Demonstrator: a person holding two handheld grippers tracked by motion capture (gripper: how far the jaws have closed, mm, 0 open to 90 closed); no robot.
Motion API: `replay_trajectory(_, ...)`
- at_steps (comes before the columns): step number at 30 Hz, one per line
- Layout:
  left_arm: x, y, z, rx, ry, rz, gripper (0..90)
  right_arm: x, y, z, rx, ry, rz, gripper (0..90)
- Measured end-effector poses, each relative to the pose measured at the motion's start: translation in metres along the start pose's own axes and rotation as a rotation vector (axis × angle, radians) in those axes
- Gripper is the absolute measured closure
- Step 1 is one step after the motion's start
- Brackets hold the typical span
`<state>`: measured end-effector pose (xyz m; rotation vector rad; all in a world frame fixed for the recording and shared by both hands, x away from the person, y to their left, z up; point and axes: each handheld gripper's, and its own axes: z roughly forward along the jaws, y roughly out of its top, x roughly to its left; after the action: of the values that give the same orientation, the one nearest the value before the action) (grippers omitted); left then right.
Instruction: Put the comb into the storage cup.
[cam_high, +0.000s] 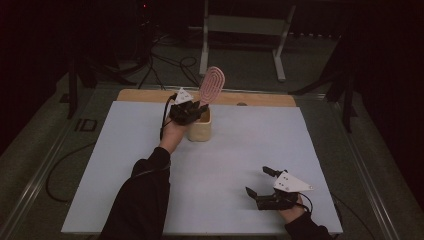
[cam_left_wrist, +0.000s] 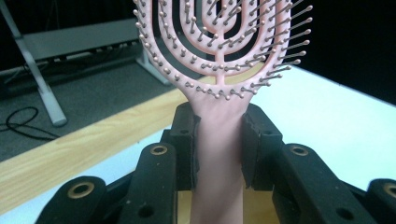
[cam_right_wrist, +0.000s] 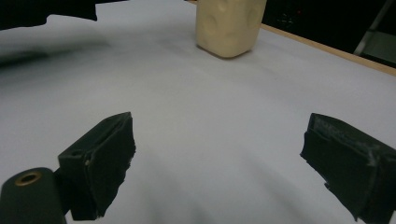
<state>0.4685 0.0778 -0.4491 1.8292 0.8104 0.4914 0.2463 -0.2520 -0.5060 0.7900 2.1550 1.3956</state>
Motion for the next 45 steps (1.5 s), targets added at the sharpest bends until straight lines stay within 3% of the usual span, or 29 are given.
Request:
replay_trajectory(3, -0.001, 0.000, 0.002, 0.024, 0.006, 0.010, 67.6, 0.000, 0.000, 0.000, -0.005, 0.000, 0.001, 8.7)
replay_trajectory(5, -0.001, 0.001, 0.003, 0.046, -0.001, -0.012, 56.0, 0.000, 0.000, 0.000, -0.003, 0.002, 0.003, 8.7)
replay_trajectory(10, 0.004, 0.005, -0.005, 0.019, -0.027, -0.059, 27.2, 0.000, 0.000, 0.000, -0.001, -0.001, 0.000, 8.7)
replay_trajectory(13, 0.005, 0.005, -0.009, 0.014, -0.064, -0.030, 11.3, 0.000, 0.000, 0.000, 0.001, -0.002, 0.000, 8.7)
replay_trajectory(20, 0.005, 0.007, -0.015, 0.016, -0.106, -0.017, 1.8, 0.000, 0.001, 0.000, -0.004, -0.002, 0.002, 8.7)
replay_trajectory(30, 0.005, 0.006, -0.024, 0.041, -0.163, -0.012, 0.0, 0.000, 0.001, 0.000, 0.000, -0.006, 0.001, 8.7)
replay_trajectory(34, 0.004, 0.007, -0.028, 0.042, -0.156, -0.006, 0.0, 0.000, 0.000, 0.000, 0.000, -0.003, 0.003, 8.7)
replay_trajectory(36, 0.004, 0.007, -0.029, 0.075, -0.164, -0.018, 0.0, 0.000, 0.000, 0.000, 0.000, -0.004, 0.000, 8.7)
replay_trajectory(38, 0.003, 0.007, -0.030, 0.085, -0.165, 0.000, 0.0, -0.001, 0.000, 0.000, -0.001, -0.006, 0.005, 8.7)
replay_trajectory(45, 0.003, 0.009, -0.038, 0.090, -0.196, 0.009, 0.0, -0.001, 0.000, 0.000, -0.003, -0.005, 0.007, 8.7)
